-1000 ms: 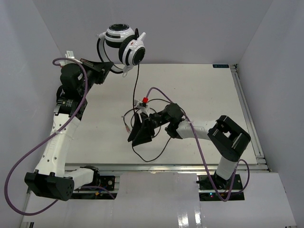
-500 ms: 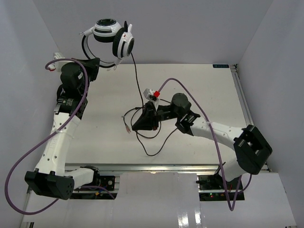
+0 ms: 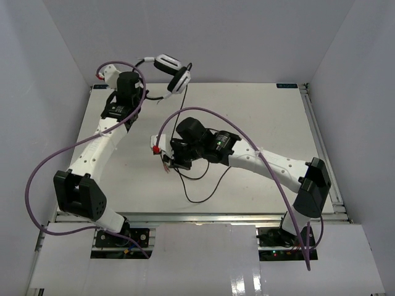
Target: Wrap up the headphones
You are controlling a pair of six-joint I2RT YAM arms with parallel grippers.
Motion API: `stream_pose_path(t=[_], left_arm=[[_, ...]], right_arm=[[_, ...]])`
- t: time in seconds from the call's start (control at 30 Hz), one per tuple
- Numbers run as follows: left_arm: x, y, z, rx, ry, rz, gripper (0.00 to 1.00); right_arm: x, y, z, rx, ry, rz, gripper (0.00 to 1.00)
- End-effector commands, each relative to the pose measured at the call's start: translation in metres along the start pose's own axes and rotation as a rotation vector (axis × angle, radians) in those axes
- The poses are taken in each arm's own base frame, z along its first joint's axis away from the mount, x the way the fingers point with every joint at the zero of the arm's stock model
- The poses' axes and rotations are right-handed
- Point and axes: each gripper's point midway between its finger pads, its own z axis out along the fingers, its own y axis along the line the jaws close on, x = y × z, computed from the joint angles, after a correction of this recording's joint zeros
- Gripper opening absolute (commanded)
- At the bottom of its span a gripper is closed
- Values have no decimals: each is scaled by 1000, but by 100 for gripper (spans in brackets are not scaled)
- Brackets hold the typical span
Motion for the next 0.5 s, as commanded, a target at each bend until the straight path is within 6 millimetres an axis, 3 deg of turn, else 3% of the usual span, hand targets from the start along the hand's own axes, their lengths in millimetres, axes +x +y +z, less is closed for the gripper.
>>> stream_pose_path(t=[0.0,0.1,0.2,0.37,0.47], left_arm=[[-27,-31,-19,102,-59,-38,0],[-16,-36,-17,145,-12,31,0],[-4,-33,-17,156,33,123,0],[27,-21,-25,234,130,295,0],[57,-10,-33,293,215,354,0]], right_arm=[[42,16,-21,-52,232,-100,8],[60,5,-31,7,318,-169,8],[73,-32,-59,198,431,-258,8],[63,-93,-132,448,489,-376,8],[50,-118,-163,557,486,-425,8]])
